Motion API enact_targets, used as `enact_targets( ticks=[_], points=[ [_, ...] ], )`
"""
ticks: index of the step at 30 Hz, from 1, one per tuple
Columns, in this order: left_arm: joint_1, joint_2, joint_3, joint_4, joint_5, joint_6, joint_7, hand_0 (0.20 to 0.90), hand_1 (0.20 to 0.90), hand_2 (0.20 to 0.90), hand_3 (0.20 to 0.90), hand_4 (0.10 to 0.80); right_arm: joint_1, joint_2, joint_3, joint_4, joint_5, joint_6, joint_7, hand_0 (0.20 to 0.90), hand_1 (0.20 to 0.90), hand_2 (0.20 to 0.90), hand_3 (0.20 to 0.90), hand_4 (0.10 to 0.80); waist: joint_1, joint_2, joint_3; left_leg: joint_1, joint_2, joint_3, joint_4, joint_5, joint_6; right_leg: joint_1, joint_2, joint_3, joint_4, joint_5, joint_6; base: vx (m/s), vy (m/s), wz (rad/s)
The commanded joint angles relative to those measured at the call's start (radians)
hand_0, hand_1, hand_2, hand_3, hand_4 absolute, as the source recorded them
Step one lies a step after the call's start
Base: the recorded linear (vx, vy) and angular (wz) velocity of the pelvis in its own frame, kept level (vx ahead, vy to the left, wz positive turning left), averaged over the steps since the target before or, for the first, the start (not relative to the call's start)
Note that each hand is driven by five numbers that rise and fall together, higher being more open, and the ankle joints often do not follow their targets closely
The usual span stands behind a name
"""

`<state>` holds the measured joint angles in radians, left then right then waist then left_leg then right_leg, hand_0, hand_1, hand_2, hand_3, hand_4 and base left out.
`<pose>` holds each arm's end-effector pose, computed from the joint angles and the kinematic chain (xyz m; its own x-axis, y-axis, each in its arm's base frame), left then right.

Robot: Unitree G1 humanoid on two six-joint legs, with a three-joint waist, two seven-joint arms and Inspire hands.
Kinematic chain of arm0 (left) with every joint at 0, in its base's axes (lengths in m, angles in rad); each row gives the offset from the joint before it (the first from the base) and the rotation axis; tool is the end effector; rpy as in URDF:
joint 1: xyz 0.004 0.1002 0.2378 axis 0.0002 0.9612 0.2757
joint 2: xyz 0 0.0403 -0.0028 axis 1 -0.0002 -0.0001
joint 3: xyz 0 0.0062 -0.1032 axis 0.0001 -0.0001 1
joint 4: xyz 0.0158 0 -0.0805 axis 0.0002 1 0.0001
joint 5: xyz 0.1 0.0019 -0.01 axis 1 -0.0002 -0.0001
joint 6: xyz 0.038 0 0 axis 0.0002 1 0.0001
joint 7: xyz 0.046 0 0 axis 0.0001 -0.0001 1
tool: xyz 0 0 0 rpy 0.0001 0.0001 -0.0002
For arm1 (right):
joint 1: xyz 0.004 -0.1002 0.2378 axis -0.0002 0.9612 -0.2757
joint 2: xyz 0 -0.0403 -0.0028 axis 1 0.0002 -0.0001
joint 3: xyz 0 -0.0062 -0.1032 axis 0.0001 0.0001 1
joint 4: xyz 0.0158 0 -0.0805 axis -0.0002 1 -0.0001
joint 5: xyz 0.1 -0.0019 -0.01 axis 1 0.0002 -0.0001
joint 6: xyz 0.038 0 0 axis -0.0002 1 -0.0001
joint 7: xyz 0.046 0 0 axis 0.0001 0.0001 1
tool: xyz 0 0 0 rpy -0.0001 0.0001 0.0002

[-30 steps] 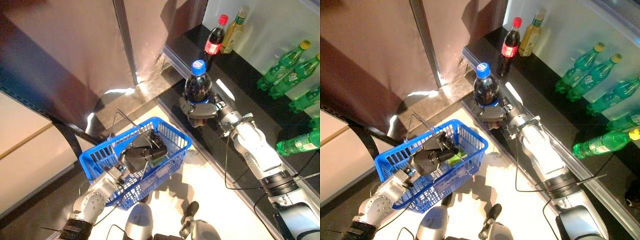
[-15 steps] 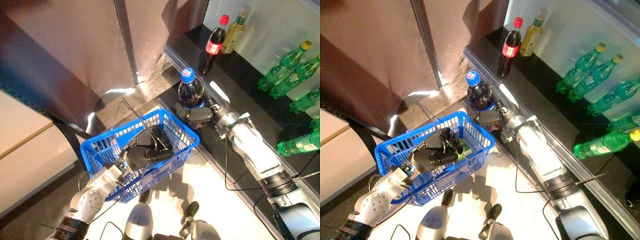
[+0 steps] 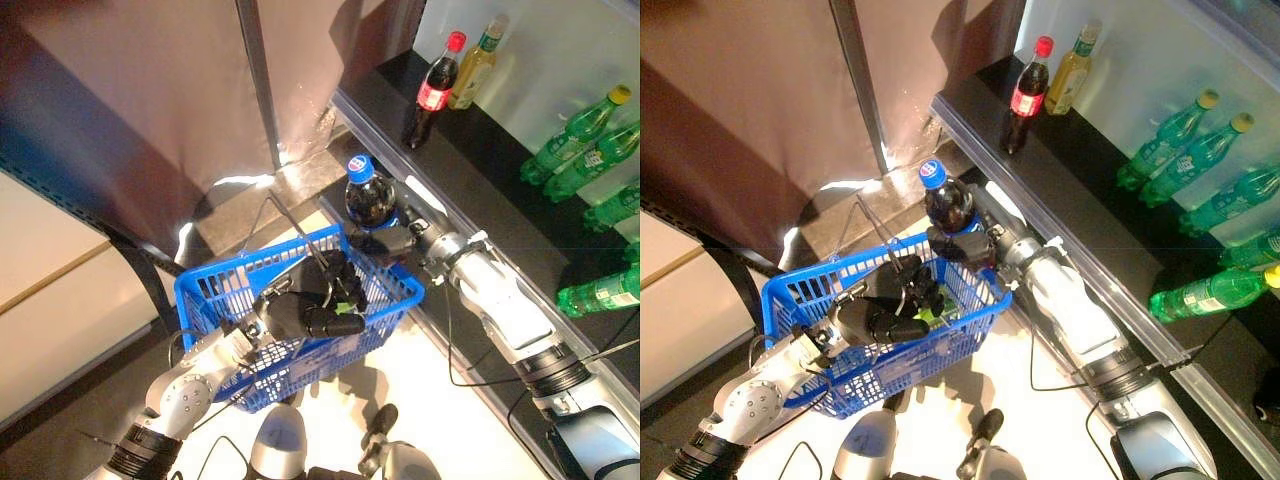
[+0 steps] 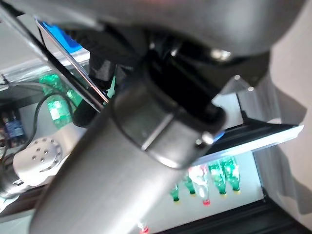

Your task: Pick up the drink and place into the basket.

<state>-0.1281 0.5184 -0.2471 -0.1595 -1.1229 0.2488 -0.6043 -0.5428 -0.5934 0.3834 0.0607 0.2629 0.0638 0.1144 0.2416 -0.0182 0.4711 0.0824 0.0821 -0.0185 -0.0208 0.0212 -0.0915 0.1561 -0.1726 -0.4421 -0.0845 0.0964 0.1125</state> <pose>0.2171 0.1735 0.0877 0.5385 -0.8046 0.2504 0.7870 0.3740 -0.4907 0.2819 -0.1655 0.1491 0.8664 0.4858 0.1157 -0.3819 0.7939 -0.4731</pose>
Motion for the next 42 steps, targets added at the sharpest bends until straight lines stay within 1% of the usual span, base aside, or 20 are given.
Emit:
enact_targets(
  ticks=[1, 7, 10, 19, 25, 34, 42],
  points=[
    [-0.085, -0.115, -0.093, -0.222, -0.111, -0.137, -0.218, 0.300, 0.300, 0.300, 0.200, 0.100, -0.020, 0.043, 0.102, -0.051, 0.001, -0.108, -0.003, 0.300, 0.300, 0.300, 0.200, 0.100, 0.008, -0.032, -0.421, -0.006, 0.026, 0.066, -0.066, 0.053, 0.002, 0.040, -0.027, -0.040, 0.023, -0.031, 0.023, -0.003, 0.002, 0.06],
    [-0.094, -0.110, -0.100, -0.253, -0.100, -0.141, -0.231, 0.300, 0.300, 0.300, 0.200, 0.100, -0.007, 0.048, 0.127, -0.035, -0.013, -0.083, 0.025, 0.300, 0.300, 0.300, 0.200, 0.100, 0.010, -0.035, -0.423, -0.008, 0.026, 0.066, -0.066, 0.054, 0.003, 0.038, -0.026, -0.039, 0.025, -0.033, 0.022, -0.007, 0.001, 0.06],
    [-0.110, -0.107, -0.118, -0.266, -0.086, -0.156, -0.235, 0.300, 0.300, 0.300, 0.200, 0.100, -0.009, 0.053, 0.158, -0.003, -0.029, -0.065, 0.035, 0.300, 0.300, 0.300, 0.200, 0.100, 0.014, -0.038, -0.422, -0.009, 0.024, 0.065, -0.066, 0.055, 0.003, 0.040, -0.026, -0.042, 0.027, -0.034, 0.023, -0.005, 0.001, 0.02],
    [-0.133, -0.100, -0.130, -0.299, -0.074, -0.169, -0.241, 0.300, 0.300, 0.300, 0.200, 0.100, 0.000, 0.061, 0.201, 0.061, -0.053, -0.034, 0.059, 0.300, 0.300, 0.300, 0.200, 0.100, 0.022, -0.045, -0.423, -0.015, 0.021, 0.059, -0.066, 0.058, 0.005, 0.041, -0.024, -0.047, 0.029, -0.037, 0.023, 0.000, 0.000, 0.00],
    [-0.134, -0.088, -0.129, -0.318, -0.073, -0.175, -0.256, 0.300, 0.300, 0.300, 0.200, 0.100, 0.006, 0.054, 0.231, 0.090, -0.068, -0.006, 0.114, 0.300, 0.300, 0.300, 0.200, 0.100, 0.025, -0.050, -0.422, -0.014, 0.022, 0.059, -0.066, 0.058, 0.004, 0.042, -0.023, -0.047, 0.032, -0.039, 0.022, 0.000, 0.000, 0.00],
    [-0.145, -0.090, -0.140, -0.334, -0.054, -0.160, -0.279, 0.300, 0.300, 0.300, 0.200, 0.100, -0.004, 0.063, 0.277, 0.108, -0.094, 0.036, 0.175, 0.300, 0.300, 0.300, 0.200, 0.100, 0.032, -0.058, -0.416, -0.011, 0.022, 0.054, -0.066, 0.058, 0.002, 0.049, -0.020, -0.051, 0.032, -0.042, 0.021, 0.000, 0.000, 0.00],
    [-0.156, -0.088, -0.150, -0.343, -0.047, -0.152, -0.294, 0.300, 0.300, 0.300, 0.200, 0.100, -0.024, 0.078, 0.307, 0.115, -0.117, 0.051, 0.211, 0.300, 0.300, 0.300, 0.200, 0.100, 0.035, -0.056, -0.415, -0.008, 0.021, 0.051, -0.066, 0.059, 0.002, 0.052, -0.020, -0.053, 0.034, -0.042, 0.020, 0.000, 0.000, 0.00]
  ],
)
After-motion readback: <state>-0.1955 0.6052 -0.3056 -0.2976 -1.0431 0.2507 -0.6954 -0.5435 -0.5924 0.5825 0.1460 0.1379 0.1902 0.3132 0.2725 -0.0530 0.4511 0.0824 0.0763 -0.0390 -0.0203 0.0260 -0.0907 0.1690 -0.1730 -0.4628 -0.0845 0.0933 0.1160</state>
